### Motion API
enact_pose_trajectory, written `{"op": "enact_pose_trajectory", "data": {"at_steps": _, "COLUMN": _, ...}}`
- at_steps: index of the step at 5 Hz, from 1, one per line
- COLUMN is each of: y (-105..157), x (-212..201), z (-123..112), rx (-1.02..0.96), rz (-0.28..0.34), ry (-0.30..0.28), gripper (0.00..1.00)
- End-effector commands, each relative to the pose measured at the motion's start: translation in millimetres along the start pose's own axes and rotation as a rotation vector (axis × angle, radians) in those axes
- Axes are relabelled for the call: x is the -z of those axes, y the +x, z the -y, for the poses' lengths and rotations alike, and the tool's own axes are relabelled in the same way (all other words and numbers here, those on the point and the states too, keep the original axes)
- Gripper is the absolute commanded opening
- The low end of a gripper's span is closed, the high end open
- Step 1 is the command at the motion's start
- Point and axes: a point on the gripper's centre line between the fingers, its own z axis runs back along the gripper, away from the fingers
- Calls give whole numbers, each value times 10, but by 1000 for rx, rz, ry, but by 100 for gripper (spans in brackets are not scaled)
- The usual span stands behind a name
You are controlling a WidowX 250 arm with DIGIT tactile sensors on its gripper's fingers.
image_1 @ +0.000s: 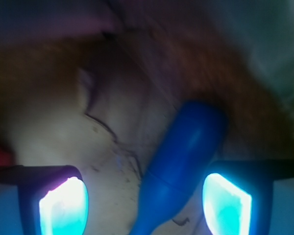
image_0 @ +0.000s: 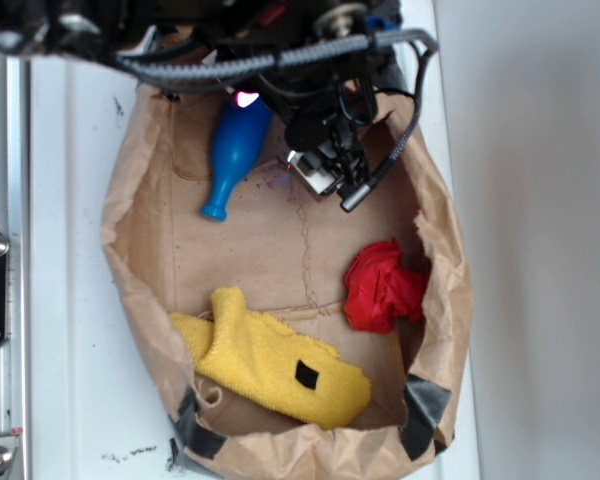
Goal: Grab the blue bottle.
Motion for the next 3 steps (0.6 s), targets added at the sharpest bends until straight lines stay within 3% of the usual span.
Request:
{"op": "enact_pose_trajectory", "data": {"at_steps": 1, "y": 57, "x": -160, "z": 74, "rx": -7, "rz": 57, "ry": -22, "gripper": 100}}
{"op": "enact_pose_trajectory", "data": {"at_steps": 2, "y": 57, "x": -160, "z": 74, "rx": -7, "rz": 57, "ry": -22, "gripper": 100}}
{"op": "enact_pose_trajectory", "data": {"at_steps": 3, "y": 96, "x": -152, "z": 98, "rx": -116, "rz": -8, "ry": -76, "gripper": 100}}
